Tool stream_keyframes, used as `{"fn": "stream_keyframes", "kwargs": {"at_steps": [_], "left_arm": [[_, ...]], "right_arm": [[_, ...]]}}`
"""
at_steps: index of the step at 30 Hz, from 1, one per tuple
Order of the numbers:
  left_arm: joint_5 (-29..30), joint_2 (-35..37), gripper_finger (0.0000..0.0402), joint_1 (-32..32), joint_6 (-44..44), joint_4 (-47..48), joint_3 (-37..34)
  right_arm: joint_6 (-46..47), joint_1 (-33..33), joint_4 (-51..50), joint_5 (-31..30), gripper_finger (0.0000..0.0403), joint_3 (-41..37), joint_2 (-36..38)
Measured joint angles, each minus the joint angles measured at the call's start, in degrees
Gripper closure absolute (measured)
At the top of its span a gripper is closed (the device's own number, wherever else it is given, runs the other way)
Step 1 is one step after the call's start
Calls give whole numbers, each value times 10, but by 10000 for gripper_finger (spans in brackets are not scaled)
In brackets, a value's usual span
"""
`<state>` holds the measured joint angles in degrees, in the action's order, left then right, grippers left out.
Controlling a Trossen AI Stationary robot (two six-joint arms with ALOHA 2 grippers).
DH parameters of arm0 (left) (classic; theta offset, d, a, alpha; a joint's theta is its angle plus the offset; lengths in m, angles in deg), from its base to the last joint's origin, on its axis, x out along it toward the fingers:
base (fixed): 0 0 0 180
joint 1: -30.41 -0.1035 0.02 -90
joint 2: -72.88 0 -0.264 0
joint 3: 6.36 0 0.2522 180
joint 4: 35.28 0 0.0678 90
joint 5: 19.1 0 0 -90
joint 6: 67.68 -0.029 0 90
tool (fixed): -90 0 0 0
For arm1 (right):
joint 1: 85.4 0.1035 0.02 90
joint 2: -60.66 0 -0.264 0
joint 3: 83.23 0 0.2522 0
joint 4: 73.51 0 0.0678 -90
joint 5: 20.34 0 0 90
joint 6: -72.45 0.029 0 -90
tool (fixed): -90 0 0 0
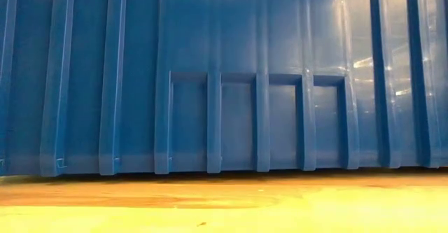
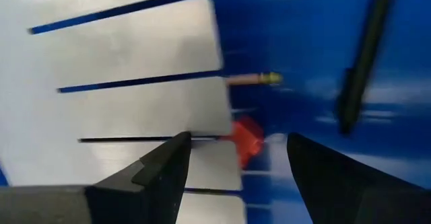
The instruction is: Sort blocks
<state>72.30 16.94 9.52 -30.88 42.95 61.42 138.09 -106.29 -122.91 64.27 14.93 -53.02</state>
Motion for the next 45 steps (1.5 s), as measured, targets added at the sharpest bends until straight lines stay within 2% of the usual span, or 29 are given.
{"fn": "stream_keyframes", "kwargs": {"at_steps": [7, 13, 23, 33, 35, 37, 39, 41, 42, 45], "left_arm": [[1, 0, 401, 0, -10, -1, 0], [4, 0, 401, 0, -14, -2, 0], [16, 0, 401, 0, -25, 0, 0], [43, 0, 401, 0, -25, -3, 0], [44, 0, 401, 0, -25, -5, 0], [45, 0, 401, 0, -25, -6, 0], [45, 0, 401, 0, -25, -7, 0], [48, 0, 401, 0, -25, -8, 0], [50, 0, 401, 0, -25, -9, 0], [54, 0, 401, 0, -25, -14, 0]], "right_arm": [[-19, 0, 113, 51, 162, -35, -10], [-54, -2, 132, 84, 162, -36, -13], [-63, 1, 250, 249, 162, -36, -9], [-55, 18, 313, 251, 168, -36, 29], [-43, 25, 321, 248, 186, -35, 29], [-41, 35, 320, 231, 224, -35, 29], [-41, 43, 318, 223, 283, -35, 29], [-40, 50, 323, 223, 360, -35, 29], [-40, 53, 330, 223, 380, -35, 29], [-20, 60, 346, 223, 393, -35, 32]]}}
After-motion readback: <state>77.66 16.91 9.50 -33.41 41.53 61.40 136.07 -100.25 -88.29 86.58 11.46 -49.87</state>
